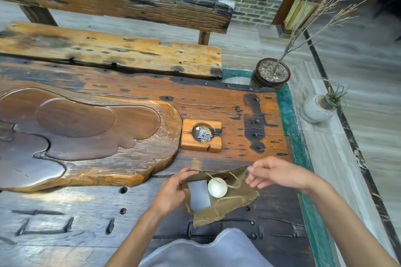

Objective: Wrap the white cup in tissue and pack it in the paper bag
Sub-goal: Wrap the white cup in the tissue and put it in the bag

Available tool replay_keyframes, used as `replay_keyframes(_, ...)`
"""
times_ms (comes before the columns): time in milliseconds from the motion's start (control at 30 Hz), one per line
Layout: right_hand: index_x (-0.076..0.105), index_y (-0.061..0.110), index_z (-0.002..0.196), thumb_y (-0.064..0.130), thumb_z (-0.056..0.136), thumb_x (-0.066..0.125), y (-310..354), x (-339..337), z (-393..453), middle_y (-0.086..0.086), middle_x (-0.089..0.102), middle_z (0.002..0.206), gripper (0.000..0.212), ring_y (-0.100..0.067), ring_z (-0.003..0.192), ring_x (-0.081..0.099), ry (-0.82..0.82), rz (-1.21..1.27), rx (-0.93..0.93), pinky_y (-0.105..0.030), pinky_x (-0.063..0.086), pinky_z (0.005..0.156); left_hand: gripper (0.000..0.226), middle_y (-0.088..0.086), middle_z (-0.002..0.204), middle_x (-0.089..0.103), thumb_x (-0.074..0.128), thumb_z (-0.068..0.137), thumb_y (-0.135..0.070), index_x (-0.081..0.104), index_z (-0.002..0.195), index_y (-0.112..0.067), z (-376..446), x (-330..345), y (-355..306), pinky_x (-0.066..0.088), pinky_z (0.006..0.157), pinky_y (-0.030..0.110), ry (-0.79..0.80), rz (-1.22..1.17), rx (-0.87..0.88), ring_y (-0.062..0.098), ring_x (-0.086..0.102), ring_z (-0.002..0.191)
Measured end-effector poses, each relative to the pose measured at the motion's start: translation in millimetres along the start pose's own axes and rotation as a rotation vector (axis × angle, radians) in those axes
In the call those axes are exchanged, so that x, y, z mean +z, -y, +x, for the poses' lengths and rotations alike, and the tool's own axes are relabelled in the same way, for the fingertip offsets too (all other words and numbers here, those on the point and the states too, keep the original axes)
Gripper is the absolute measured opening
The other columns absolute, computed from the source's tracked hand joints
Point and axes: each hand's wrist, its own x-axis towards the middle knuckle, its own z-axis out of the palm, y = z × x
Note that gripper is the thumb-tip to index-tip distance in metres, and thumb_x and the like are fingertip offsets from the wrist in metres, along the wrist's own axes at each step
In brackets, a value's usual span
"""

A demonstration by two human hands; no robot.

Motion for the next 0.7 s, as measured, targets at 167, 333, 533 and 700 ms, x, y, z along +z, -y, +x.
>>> replay_keyframes(167, 0.063, 0.012, 0.091, 0.034, 0.102, 0.048, -42, -6, 15, -0.009, 0.076, 0.104, 0.029, -0.021, 0.097, 0.072, -0.296, 0.170, 0.056, -0.043, 0.057, 0.095, 0.053, -0.016, 0.138, 0.037, 0.055, 0.088, -0.002, 0.061, 0.125, -0.039, -7, -3, 0, 0.045, 0.069, 0.018, -0.066, 0.155, 0.098, -0.003, 0.049, 0.050)
replay_keyframes(333, 0.060, 0.010, 0.114, 0.045, 0.101, 0.045, -74, 10, 53, -0.017, 0.072, 0.110, 0.040, -0.029, 0.101, 0.068, -0.330, 0.591, 0.222, -0.052, 0.055, 0.092, 0.020, 0.013, 0.080, 0.065, 0.053, 0.096, -0.014, 0.066, 0.092, -0.028, -12, -2, -2, 0.045, 0.063, 0.029, -0.453, -0.231, -0.024, 0.018, 0.052, 0.067)
replay_keyframes(533, 0.053, 0.016, 0.121, 0.070, 0.094, 0.030, -93, 24, 92, -0.013, 0.071, 0.113, 0.065, -0.030, 0.106, 0.063, -0.094, 0.734, 0.428, -0.053, 0.044, 0.086, 0.045, 0.012, 0.102, 0.065, 0.030, 0.094, -0.065, 0.053, 0.111, -0.030, 6, 21, 4, 0.052, 0.068, 0.044, -0.139, -0.607, -0.641, 0.028, 0.057, 0.099)
replay_keyframes(700, 0.050, 0.011, 0.110, 0.065, 0.095, 0.038, -90, 34, 105, -0.020, 0.073, 0.094, 0.057, -0.027, 0.080, 0.069, -0.039, 0.733, 0.441, -0.043, 0.055, 0.077, 0.042, 0.017, 0.096, 0.062, 0.039, 0.097, -0.054, 0.055, 0.120, -0.022, 22, 26, 20, 0.055, 0.053, 0.036, 0.002, -0.757, -0.666, 0.027, 0.061, 0.083)
